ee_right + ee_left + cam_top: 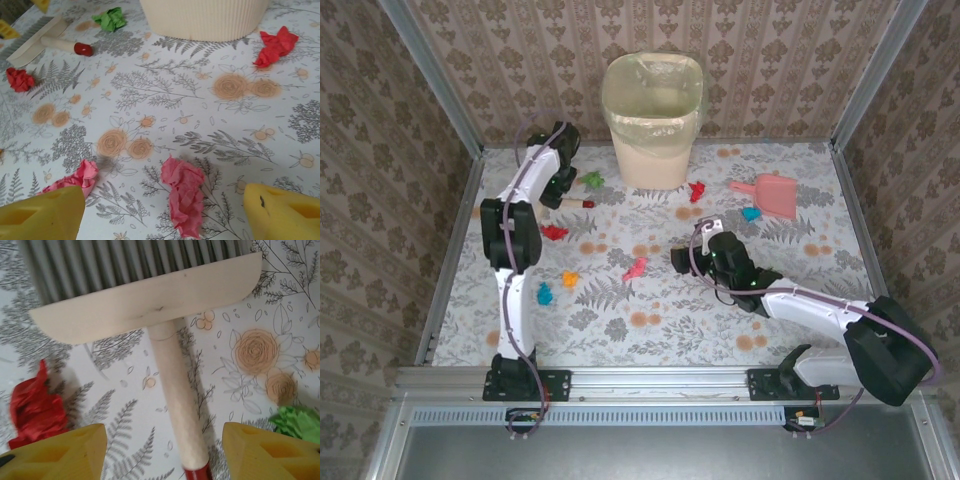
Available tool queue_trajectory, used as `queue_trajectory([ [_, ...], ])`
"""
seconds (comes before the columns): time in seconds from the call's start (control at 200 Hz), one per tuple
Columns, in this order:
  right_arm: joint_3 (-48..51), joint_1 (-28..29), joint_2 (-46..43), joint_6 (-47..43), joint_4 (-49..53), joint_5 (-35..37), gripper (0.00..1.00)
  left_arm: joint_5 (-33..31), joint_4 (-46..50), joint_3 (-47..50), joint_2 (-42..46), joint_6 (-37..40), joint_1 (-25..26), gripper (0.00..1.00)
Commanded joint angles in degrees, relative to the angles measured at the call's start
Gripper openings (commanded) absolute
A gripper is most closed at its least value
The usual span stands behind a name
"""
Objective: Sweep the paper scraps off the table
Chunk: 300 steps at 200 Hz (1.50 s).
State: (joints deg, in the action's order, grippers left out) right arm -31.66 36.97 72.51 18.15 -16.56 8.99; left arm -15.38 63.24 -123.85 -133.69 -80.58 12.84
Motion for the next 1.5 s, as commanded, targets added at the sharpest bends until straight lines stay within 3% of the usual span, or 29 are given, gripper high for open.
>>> queue_trajectory([
  [0.0, -1.52, 1.14, 0.70, -2.30, -0.93, 1.20, 0.84, 2.00, 9.65, -6.79, -4.13, 0.09, -1.39, 0.63],
  [0.565, -1.56, 3.11, 0.09, -4.41, -1.46, 1.03, 0.84, 6.99, 2.41, -7.82, -10.25, 2.12, -4.48, 0.66],
  [0.705, -1.57, 3.27, 0.04, -4.53, -1.47, 1.10, 0.84, 9.04, 1.97, -8.15, -12.11, 1.30, -5.15, 0.63],
  [0.81, -1.35, 3.27, -0.18, -4.62, -1.54, 1.17, 0.84, 9.91, 1.97, -9.02, -13.47, 1.04, -5.46, 0.53],
  [0.965, -1.32, 3.37, -0.35, -4.73, -1.56, 1.15, 0.84, 9.74, 2.08, -9.71, -14.57, 0.77, -5.93, 0.48],
  [1.24, -1.30, 3.37, -0.62, -4.79, -1.57, 1.11, 0.84, 11.33, 1.29, -10.35, -14.81, 0.54, -7.08, 0.20],
  [1.31, -1.30, 3.37, -0.66, -4.82, -1.55, 1.02, 0.84, 11.22, 1.18, -10.53, -14.58, 0.43, -7.19, 0.17],
  [1.45, -1.34, 3.42, -0.86, -5.06, -1.38, 1.11, 0.84, 12.73, 0.61, -10.67, -14.04, 0.33, -7.81, 0.00],
  [1.495, -1.30, 3.46, -0.88, -5.14, -1.35, 1.20, 0.84, 13.37, 0.58, -10.80, -13.84, 0.31, -8.12, 0.00],
])
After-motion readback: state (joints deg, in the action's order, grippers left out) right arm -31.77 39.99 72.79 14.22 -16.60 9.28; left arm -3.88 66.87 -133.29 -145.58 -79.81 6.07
